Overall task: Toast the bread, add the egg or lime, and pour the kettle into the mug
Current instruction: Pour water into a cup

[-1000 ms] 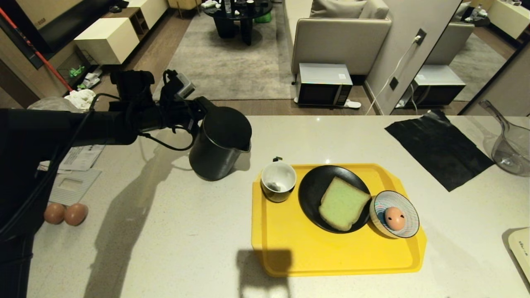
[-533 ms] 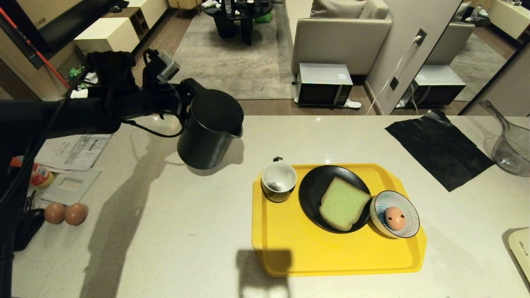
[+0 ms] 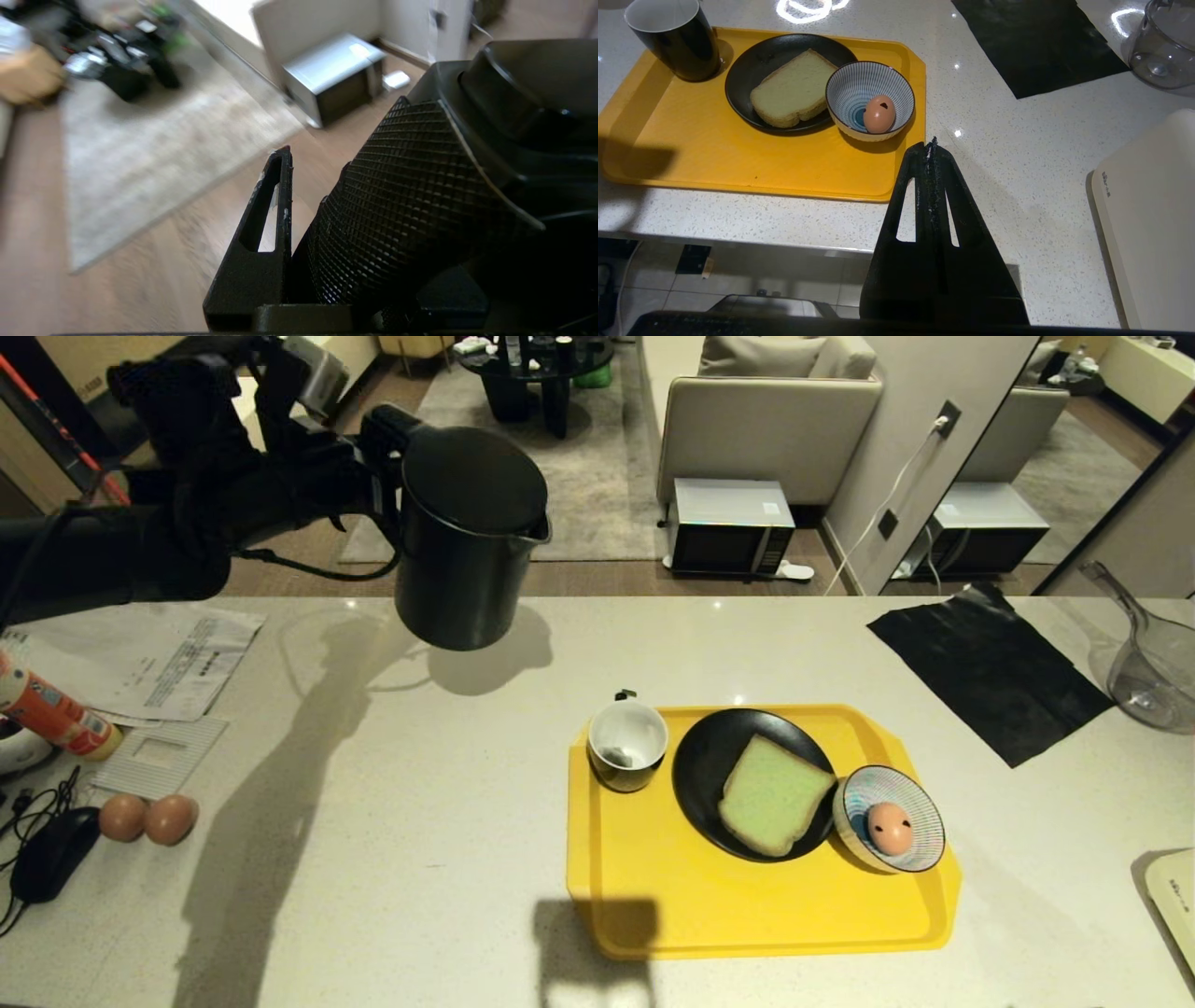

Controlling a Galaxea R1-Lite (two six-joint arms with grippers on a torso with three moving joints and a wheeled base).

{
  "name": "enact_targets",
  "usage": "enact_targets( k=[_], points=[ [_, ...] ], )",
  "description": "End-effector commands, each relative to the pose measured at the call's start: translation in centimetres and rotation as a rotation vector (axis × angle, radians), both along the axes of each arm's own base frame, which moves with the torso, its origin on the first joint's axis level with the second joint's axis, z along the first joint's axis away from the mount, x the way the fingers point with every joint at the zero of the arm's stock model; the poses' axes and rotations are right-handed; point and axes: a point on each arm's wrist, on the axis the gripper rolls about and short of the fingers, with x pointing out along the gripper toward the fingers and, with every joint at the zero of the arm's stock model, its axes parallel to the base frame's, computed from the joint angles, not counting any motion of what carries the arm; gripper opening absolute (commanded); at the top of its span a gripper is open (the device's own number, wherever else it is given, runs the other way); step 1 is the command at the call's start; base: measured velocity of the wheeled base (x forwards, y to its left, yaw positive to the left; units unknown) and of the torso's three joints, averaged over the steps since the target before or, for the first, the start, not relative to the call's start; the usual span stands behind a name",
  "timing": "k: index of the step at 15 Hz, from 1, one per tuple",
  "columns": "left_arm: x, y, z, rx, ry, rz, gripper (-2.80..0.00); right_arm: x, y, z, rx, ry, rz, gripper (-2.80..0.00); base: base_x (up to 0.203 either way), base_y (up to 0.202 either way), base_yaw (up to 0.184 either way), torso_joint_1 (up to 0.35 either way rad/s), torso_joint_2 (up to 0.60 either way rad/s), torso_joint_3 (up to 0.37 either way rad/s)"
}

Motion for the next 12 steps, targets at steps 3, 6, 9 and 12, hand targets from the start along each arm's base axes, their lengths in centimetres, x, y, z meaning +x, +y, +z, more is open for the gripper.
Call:
enact_targets(
  k=[3,6,9,12],
  points=[
    [-2.3,0.0,2.7,-0.021,-0.071,0.032,-2.80,0.2,0.0,-0.7,-0.001,0.027,0.001,-2.80,0.000,0.000,0.000,0.000,0.00,0.000],
    [-3.5,0.1,3.9,-0.029,-0.101,0.044,-2.80,0.2,0.0,-0.7,-0.001,0.027,0.001,-2.80,0.000,0.000,0.000,0.000,0.00,0.000],
    [-4.4,0.2,4.7,-0.040,-0.121,0.071,-2.80,0.2,0.0,-0.7,-0.001,0.027,0.001,-2.80,0.000,0.000,0.000,0.000,0.00,0.000],
    [-4.9,0.3,5.2,-0.045,-0.132,0.082,-2.80,0.2,0.0,-0.7,-0.002,0.027,0.001,-2.80,0.000,0.000,0.000,0.000,0.00,0.000]
  ],
)
